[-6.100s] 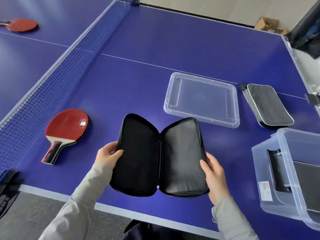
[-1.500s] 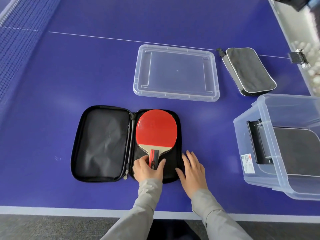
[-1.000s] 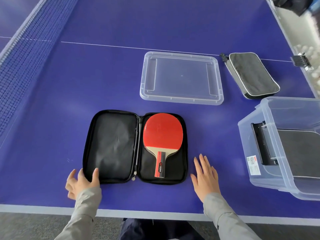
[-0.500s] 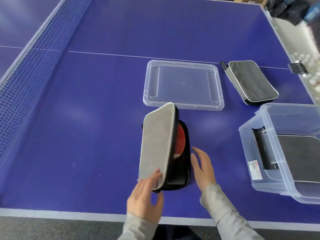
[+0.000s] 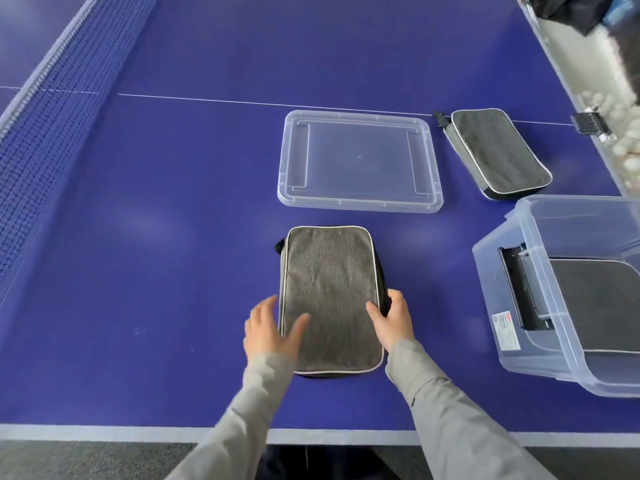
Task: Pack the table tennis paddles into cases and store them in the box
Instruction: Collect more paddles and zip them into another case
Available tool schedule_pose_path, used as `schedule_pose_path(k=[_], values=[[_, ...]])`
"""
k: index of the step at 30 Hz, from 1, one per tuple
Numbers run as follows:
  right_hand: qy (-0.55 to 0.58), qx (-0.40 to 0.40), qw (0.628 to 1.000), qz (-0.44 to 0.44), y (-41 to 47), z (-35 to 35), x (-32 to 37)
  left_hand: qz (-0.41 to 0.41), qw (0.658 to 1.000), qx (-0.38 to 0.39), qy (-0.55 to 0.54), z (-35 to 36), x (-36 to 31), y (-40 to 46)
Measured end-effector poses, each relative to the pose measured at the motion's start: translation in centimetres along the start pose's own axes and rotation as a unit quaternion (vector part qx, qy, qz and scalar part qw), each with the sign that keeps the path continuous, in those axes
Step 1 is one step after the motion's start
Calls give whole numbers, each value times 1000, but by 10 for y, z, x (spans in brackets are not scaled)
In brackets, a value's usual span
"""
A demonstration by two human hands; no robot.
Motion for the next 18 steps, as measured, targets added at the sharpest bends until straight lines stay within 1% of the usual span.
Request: schedule_pose_path(k=[1,3,5,7,9,13,16,18], values=[[12,2,1000,-1,-2,1,-1,-62,997,18,-47,-1,5,13],[12,3,1000,-13,-2,2,-4,-139,979,59,-137,2,3,33],[-17,15,999,-33,-1,4,-5,-181,959,97,-194,7,-2,44],[-37,32,998,-37,1,6,-7,-212,946,122,-215,13,-7,52],[-46,38,998,-34,3,8,-10,-229,944,125,-202,17,-10,60],[-68,39,996,-35,8,8,-14,-229,951,141,-154,22,-12,65],[-69,35,997,-29,12,8,-16,-244,938,160,-188,24,-13,65],[-67,35,997,-26,14,7,-17,-239,937,169,-192,25,-15,65]])
Point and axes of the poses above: each hand's wrist, its own y-axis towards the middle knuckle, its own z-axis out of the palm, x = y × z, the point moved 3 cm from there along y, towards the middle knuckle, and after that the axes turned 6 degrees about -x, right-handed, at the moved point
